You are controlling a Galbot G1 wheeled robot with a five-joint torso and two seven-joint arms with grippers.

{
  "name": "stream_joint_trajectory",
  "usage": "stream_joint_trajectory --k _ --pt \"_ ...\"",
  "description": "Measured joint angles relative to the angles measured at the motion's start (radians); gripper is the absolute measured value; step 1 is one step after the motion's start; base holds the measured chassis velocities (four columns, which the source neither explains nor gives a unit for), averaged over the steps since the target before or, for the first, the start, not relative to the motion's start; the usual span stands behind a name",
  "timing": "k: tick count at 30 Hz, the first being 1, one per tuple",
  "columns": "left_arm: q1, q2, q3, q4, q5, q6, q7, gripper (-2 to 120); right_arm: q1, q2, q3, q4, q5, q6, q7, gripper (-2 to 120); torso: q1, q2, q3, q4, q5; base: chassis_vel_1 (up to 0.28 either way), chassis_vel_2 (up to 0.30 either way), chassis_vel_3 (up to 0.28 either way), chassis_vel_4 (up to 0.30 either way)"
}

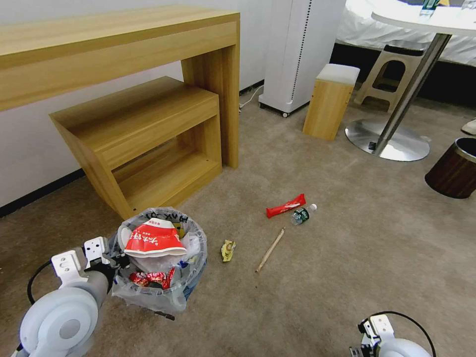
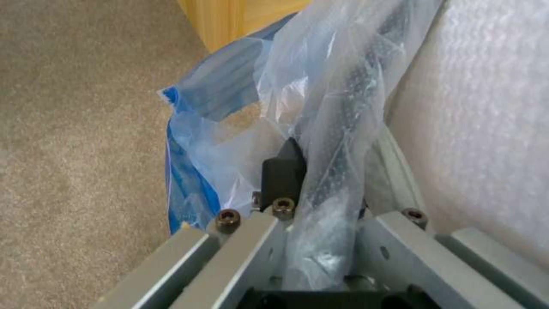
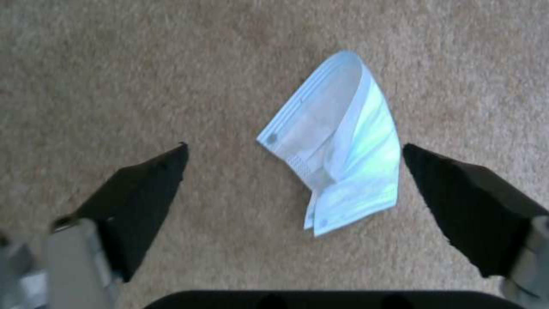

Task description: Pick up the trash bin and place the garbage on the floor into it.

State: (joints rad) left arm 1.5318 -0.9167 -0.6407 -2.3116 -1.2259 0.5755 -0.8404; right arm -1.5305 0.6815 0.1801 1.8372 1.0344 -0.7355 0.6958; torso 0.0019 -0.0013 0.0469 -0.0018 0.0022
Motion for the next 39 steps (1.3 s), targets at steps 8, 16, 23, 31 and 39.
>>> stream_joint_trajectory --k 8,16,23,31,39 --pt "0.001 0.004 -0.002 -0.001 -0.002 0.0 0.0 0 0.025 0.014 -0.033 -0.039 -0.014 0.0 -0.011 64 0.0 0.0 0.0 0.0 0.0001 0.0 0.0 0.0 0.0" --pt "0.004 0.003 -0.002 -0.006 0.0 0.0 0.0 0 0.025 0.032 -0.032 -0.07 -0.033 0.0 -0.018 43 0.0 0.0 0.0 0.0 0.0 0.0 0.0 0.0 0.0" --pt "0.01 0.002 -0.001 -0.011 0.003 0.0 0.0 0 0.027 0.042 -0.023 -0.109 -0.053 0.0 -0.025 32 0.0 0.0 0.0 0.0 0.0001 0.0 0.0 0.0 0.0" --pt "0.013 0.001 0.0 -0.015 0.007 0.0 0.0 0 0.026 0.036 0.006 -0.129 -0.062 0.0 -0.033 32 0.0 0.0 0.0 0.0 0.0001 0.0 0.0 0.0 0.0" --pt "0.019 -0.004 0.004 -0.017 0.014 0.0 0.001 0 0.022 0.042 0.01 -0.135 -0.078 0.0 -0.034 49 0.0 0.0 0.0 0.0 0.0001 0.0 0.0 0.0 0.0"
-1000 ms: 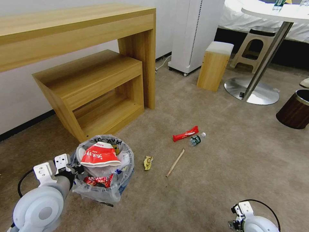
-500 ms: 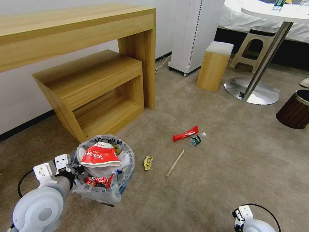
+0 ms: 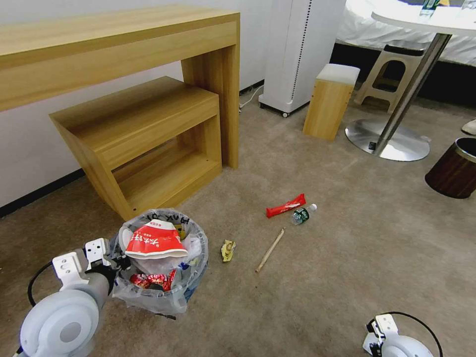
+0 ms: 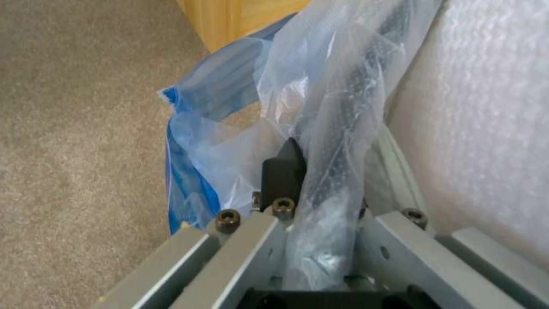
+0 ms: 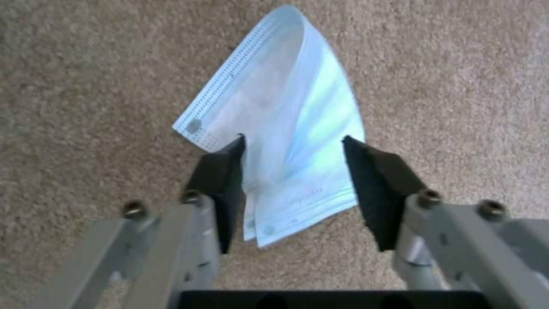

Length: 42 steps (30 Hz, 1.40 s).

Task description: Pick up the trash bin and place the garbage on the floor into it.

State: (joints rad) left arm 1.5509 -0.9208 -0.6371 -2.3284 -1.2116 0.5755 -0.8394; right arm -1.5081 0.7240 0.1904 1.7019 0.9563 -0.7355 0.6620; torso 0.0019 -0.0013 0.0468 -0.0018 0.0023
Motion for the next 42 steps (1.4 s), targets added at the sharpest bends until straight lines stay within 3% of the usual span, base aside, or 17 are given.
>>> stream_joint_trajectory --k 2,4,8,16,23,25,29,42 --pt "0.001 0.0 -0.001 -0.001 0.0 0.0 0.0 0 0.001 0.002 0.0 -0.004 -0.003 0.0 -0.001 52 0.0 0.0 0.0 0.0 0.0 0.0 0.0 0.0 0.0" --pt "0.003 -0.001 -0.003 -0.004 0.001 0.0 0.001 0 0.006 0.01 0.0 -0.018 -0.013 0.0 -0.007 66 0.0 0.0 0.0 0.0 0.0 0.0 0.0 0.0 0.0" --pt "0.004 -0.001 -0.003 -0.005 0.003 -0.001 0.001 0 0.011 0.018 -0.002 -0.027 -0.018 0.0 -0.01 67 0.0 0.0 0.0 0.0 0.0 0.0 0.0 0.0 0.0" --pt "0.004 -0.002 -0.002 -0.006 0.004 -0.002 0.001 0 0.017 0.026 -0.002 -0.049 -0.031 0.0 -0.022 47 0.0 0.0 0.0 0.0 0.0 0.0 0.0 0.0 0.0" --pt "0.0 -0.003 0.001 -0.003 0.006 -0.003 0.002 0 0.034 0.029 -0.009 -0.061 -0.032 0.0 -0.032 18 0.0 0.0 0.0 0.0 0.0 0.0 0.0 0.0 0.0" --pt "0.0 -0.003 0.001 -0.003 0.006 -0.003 0.002 0 0.036 0.029 -0.011 -0.061 -0.032 0.0 -0.033 16 0.0 0.0 0.0 0.0 0.0 0.0 0.0 0.0 0.0" --pt "-0.002 -0.003 0.001 -0.001 0.006 -0.003 0.002 0 0.043 0.03 -0.019 -0.062 -0.032 0.0 -0.033 0 0.0 0.0 0.0 0.0 0.0 0.0 0.0 0.0 0.0" --pt "-0.014 -0.001 0.011 0.009 0.006 -0.003 0.002 0 0.053 0.02 -0.007 -0.027 -0.059 0.02 -0.019 0 0.0 0.0 0.0 -0.0002 0.0001 0.0 0.0 0.0 0.0"
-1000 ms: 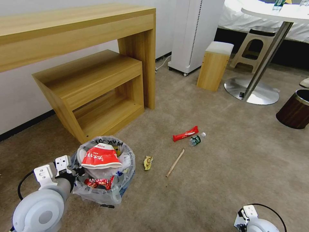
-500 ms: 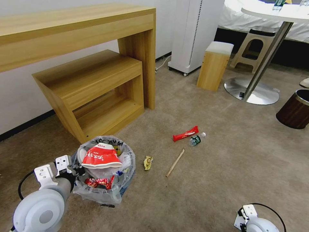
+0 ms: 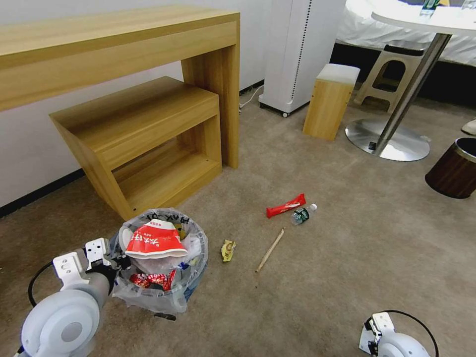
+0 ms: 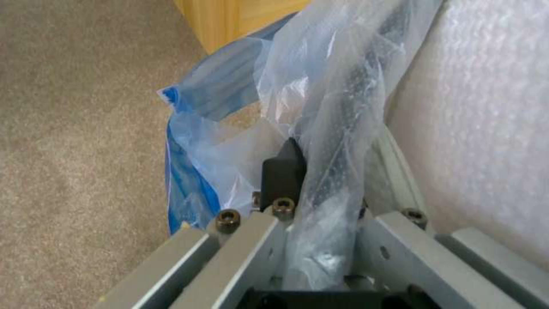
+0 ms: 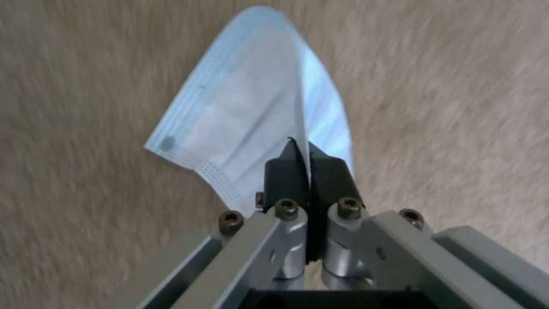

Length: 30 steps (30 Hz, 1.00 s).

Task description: Pick up the trash bin and place the garbage on the floor into it.

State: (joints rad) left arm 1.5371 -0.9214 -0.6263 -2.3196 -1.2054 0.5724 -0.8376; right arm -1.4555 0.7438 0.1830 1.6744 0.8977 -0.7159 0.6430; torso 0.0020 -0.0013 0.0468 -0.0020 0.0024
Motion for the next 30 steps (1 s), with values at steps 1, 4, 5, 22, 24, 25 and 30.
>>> stream_joint_trajectory --k 1,4,5,22,24,25,30 --pt "0.0 0.0 0.0 0.0 0.0 0.0 0.0 0 0.001 0.0 0.011 0.014 -0.004 0.006 0.001 0 0.0 0.0 0.0 0.0 0.0 0.0 0.0 0.0 0.0" --pt "-0.001 0.002 0.001 0.0 -0.001 0.0 0.0 0 0.001 -0.005 0.067 0.082 -0.017 0.02 -0.001 0 0.0 0.0 0.0 0.0001 0.0 0.0 0.0 0.0 0.0" --pt "-0.001 0.003 0.001 0.001 -0.003 0.0 0.001 0 0.002 -0.006 0.11 0.127 -0.026 0.029 -0.004 0 0.0 0.0 0.0 0.0001 0.0 0.0 0.0 0.0 0.0" --pt "0.002 0.003 0.024 -0.037 -0.036 0.007 0.01 0 0.104 -0.071 0.31 0.408 -0.108 0.413 -0.322 0 0.0 0.0 0.0 0.0001 -0.0001 0.0 0.0 0.0 0.0" --pt "-0.003 0.006 0.032 -0.04 -0.051 0.011 0.013 0 0.139 -0.066 0.287 0.391 -0.122 0.548 -0.443 0 0.0 0.0 0.0 0.0001 -0.0001 0.0 0.0 0.0 0.0" --pt "-0.007 0.008 0.039 -0.043 -0.067 0.015 0.019 0 0.171 -0.063 0.264 0.375 -0.117 0.636 -0.533 0 0.0 0.0 0.0 0.0003 0.0 0.0 0.0 0.0 0.0" --pt "-0.015 0.013 0.053 -0.05 -0.088 0.019 0.037 0 0.216 -0.061 0.218 0.354 -0.072 0.76 -0.694 0 0.0 0.0 0.0 0.0002 -0.0001 0.0 0.0 0.0 0.0"
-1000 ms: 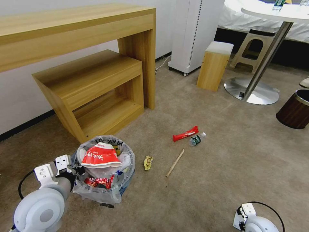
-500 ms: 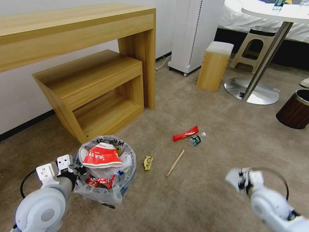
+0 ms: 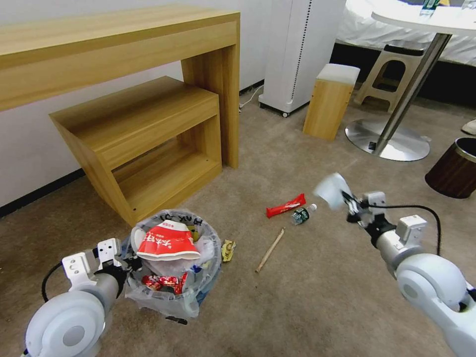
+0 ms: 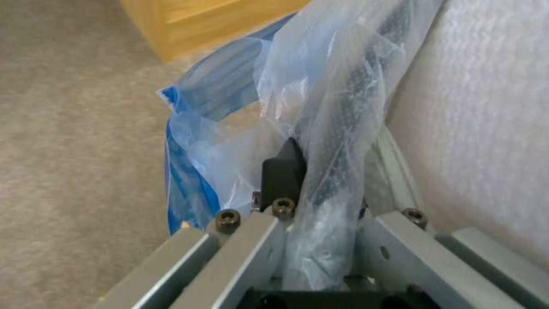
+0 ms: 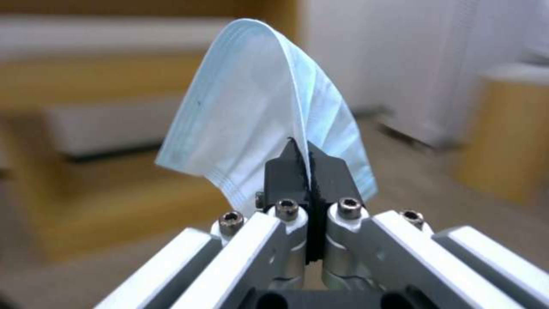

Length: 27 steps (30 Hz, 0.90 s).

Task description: Pick up the trash bin and place the garbage on the floor into it.

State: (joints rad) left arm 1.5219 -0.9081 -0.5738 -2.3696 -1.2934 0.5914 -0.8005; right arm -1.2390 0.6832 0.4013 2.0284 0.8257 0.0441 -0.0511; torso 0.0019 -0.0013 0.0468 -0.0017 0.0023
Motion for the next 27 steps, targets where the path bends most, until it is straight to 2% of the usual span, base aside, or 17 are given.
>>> stream_joint_trajectory --k 2,3,5,7,9,10,11,13,18,20,27 --pt "-0.007 0.002 0.011 -0.006 -0.01 0.004 0.012 0 0.038 0.002 -0.049 -0.025 0.032 0.08 -0.144 0 0.0 0.0 0.0 -0.0002 -0.0001 0.0 0.0 0.0 0.0" --pt "-0.007 0.002 0.011 -0.006 -0.01 0.004 0.012 0 0.038 0.002 -0.049 -0.025 0.032 0.08 -0.144 0 0.0 0.0 0.0 -0.0002 -0.0001 0.0 0.0 0.0 0.0" --pt "-0.012 0.002 0.022 -0.014 -0.015 0.009 0.018 0 0.096 0.016 -0.126 -0.065 0.059 0.145 -0.287 0 0.0 0.0 0.0 -0.0001 0.0 0.0 0.0 0.0 0.0" --pt "-0.013 0.002 0.025 -0.014 -0.015 0.01 0.019 0 0.11 0.022 -0.143 -0.076 0.066 0.157 -0.321 0 0.0 0.0 0.0 -0.0001 0.0 0.0 0.0 0.0 0.0" --pt "-0.019 0.002 0.035 -0.015 -0.014 0.012 0.019 0 0.176 0.056 -0.208 -0.121 0.1 0.18 -0.488 0 0.0 0.0 0.0 0.0 -0.0001 0.0 0.0 0.0 0.0" --pt "-0.02 0.002 0.037 -0.015 -0.014 0.012 0.019 0 0.202 0.065 -0.234 -0.135 0.111 0.186 -0.541 0 0.0 0.0 0.0 -0.0002 0.0 0.0 0.0 0.0 0.0" --pt "-0.02 0.002 0.037 -0.015 -0.014 0.012 0.019 0 0.202 0.065 -0.234 -0.135 0.111 0.186 -0.541 0 0.0 0.0 0.0 -0.0002 0.0 0.0 0.0 0.0 0.0" --pt "-0.023 0.003 0.04 -0.011 -0.014 0.014 0.018 0 0.27 0.082 -0.307 -0.167 0.132 0.201 -0.643 0 0.0 0.0 0.0 0.0 -0.0001 0.0 0.0 0.0 0.0" --pt "-0.027 0.004 0.043 -0.005 -0.016 0.016 0.015 0 0.348 0.103 -0.382 -0.201 0.153 0.204 -0.725 0 0.0 0.0 0.0 -0.0001 -0.0003 0.0 0.0 0.0 0.0" --pt "-0.031 0.005 0.046 0.003 -0.018 0.018 0.013 0 0.428 0.134 -0.451 -0.23 0.165 0.204 -0.778 0 0.0 0.0 0.0 0.0 -0.0001 0.0 0.0 0.0 0.0" --pt "-0.036 -0.004 0.061 0.032 -0.017 0.019 0.01 0 0.538 0.162 -0.532 -0.249 0.175 0.204 -0.819 0 0.0 0.0 0.0 0.0 -0.0003 0.0 0.0 0.0 0.0"
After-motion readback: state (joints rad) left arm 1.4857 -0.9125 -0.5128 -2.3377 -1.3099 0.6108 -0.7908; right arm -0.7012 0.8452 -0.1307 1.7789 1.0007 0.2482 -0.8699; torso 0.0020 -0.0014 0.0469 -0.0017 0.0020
